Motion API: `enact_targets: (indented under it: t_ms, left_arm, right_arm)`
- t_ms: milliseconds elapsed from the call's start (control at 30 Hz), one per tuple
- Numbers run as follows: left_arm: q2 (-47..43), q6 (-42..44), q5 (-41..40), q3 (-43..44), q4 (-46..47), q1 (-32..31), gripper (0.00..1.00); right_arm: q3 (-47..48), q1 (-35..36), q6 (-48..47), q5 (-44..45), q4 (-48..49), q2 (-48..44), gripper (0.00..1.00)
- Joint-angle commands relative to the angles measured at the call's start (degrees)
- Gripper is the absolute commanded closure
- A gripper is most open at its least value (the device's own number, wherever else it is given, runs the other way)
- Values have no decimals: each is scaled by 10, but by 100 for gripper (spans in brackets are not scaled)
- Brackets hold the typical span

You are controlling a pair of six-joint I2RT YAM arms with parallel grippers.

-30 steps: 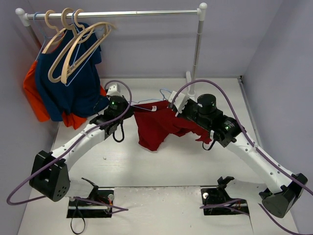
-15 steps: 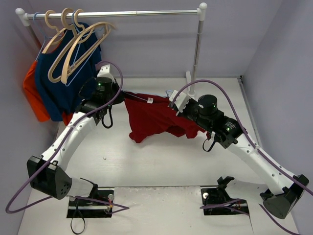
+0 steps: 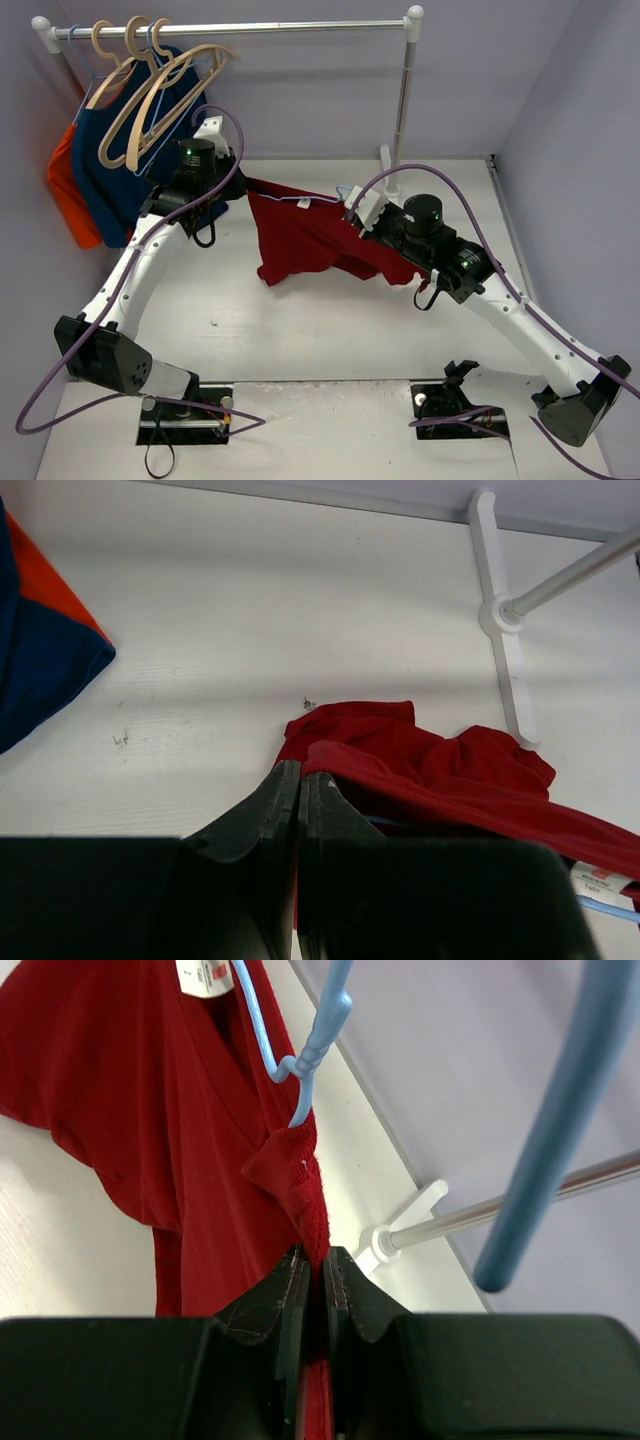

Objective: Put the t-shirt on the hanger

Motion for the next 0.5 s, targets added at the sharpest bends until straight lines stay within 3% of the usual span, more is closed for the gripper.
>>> enact_targets:
  t_ms: [0,267,467]
  left_arm:
    - [-39,42,-6,56,-4,-24,100]
    - [-46,65,-61,147,-66,-148,100]
    - [-3,82,-107,298,-112,-189,100]
  right_arm:
    - [14,3,1,-11,71,-3,100]
    - [58,3,6,-88,168,50,100]
    - [151,-4,-8,-103,216,101,100]
